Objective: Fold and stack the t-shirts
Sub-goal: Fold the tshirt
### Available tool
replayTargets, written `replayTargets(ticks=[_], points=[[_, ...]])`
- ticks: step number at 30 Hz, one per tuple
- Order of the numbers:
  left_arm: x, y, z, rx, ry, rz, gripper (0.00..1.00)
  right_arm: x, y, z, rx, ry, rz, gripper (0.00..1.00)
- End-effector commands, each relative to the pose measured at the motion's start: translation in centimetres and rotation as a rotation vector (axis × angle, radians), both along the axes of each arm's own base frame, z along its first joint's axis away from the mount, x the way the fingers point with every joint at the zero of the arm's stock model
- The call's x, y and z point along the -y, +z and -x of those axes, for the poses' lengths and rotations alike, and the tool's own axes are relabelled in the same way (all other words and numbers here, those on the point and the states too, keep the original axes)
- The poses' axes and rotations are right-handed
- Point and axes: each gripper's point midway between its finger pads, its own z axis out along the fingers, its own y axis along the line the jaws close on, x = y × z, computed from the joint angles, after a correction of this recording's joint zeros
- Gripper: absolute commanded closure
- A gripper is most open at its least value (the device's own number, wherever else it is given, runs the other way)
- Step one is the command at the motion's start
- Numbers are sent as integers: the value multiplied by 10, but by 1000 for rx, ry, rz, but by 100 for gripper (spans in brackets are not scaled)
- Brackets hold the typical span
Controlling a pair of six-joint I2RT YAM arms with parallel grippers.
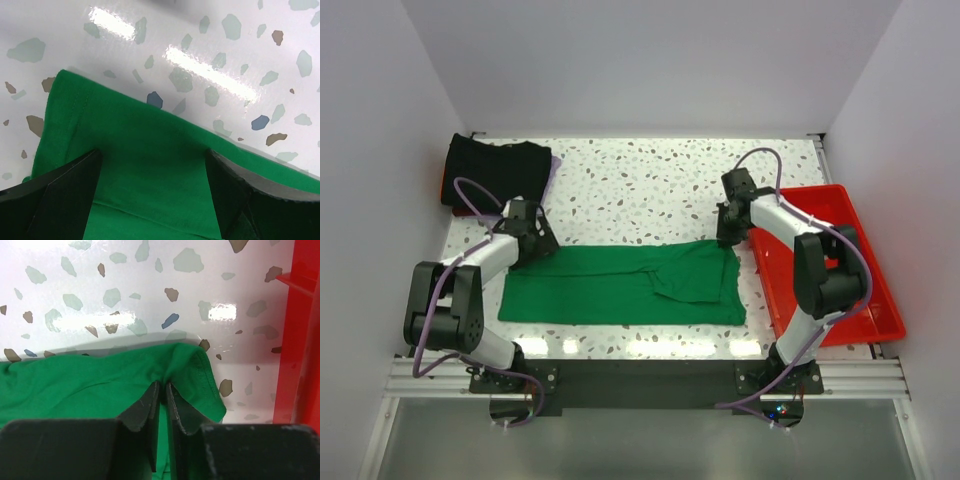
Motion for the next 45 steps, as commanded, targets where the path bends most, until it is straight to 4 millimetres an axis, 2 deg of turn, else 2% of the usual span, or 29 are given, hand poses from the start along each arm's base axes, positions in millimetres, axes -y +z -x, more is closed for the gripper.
replayTargets(ticks=[1,2,4,11,15,20,22,23,25,26,29,32,35,37,38,41,42,43,44,45], points=[[-12,-20,21,-83,50,-7,10,2,-8,3,-20,-15,8,93],[-13,-21,21,-87,54,-8,10,2,-10,4,-25,-16,8,93],[-16,-22,23,-94,63,-15,10,5,-14,6,-36,-23,20,100],[-29,-27,33,-117,113,-24,9,13,-18,9,-43,-48,63,100],[-30,-29,36,-123,125,-18,9,14,-25,10,-60,-57,68,100],[-27,-23,30,-94,101,-14,9,9,-25,4,-51,-53,49,100],[-28,-17,25,-77,84,-26,8,8,-18,-1,-36,-51,45,88],[-28,-13,22,-68,79,-28,8,8,-15,-1,-34,-46,46,74],[-30,-5,17,-53,71,-37,7,9,-2,-9,2,-49,52,62],[-29,-1,14,-43,68,-37,7,8,2,-10,8,-45,50,53],[-28,18,5,0,52,-43,6,4,22,-16,49,-37,23,44],[-26,42,-4,55,34,-57,6,-2,46,-21,106,-22,-1,39],[-19,65,-13,107,2,-77,6,-19,68,-21,155,27,-40,38],[-9,78,-18,137,-33,-91,6,-31,74,-18,166,58,-53,38],[-3,83,-21,150,-45,-92,6,-43,75,-15,166,93,-68,38],[24,85,-22,174,-125,-75,6,-69,70,-4,153,142,-98,38],[41,85,-24,195,-174,-44,6,-77,67,-1,140,154,-118,38],[50,84,-24,205,-201,-23,6,-83,63,2,129,149,-136,38],[55,75,-19,193,-222,-6,6,-89,56,5,117,154,-151,38],[67,74,-20,211,-250,39,6,-94,49,9,94,158,-174,38]])
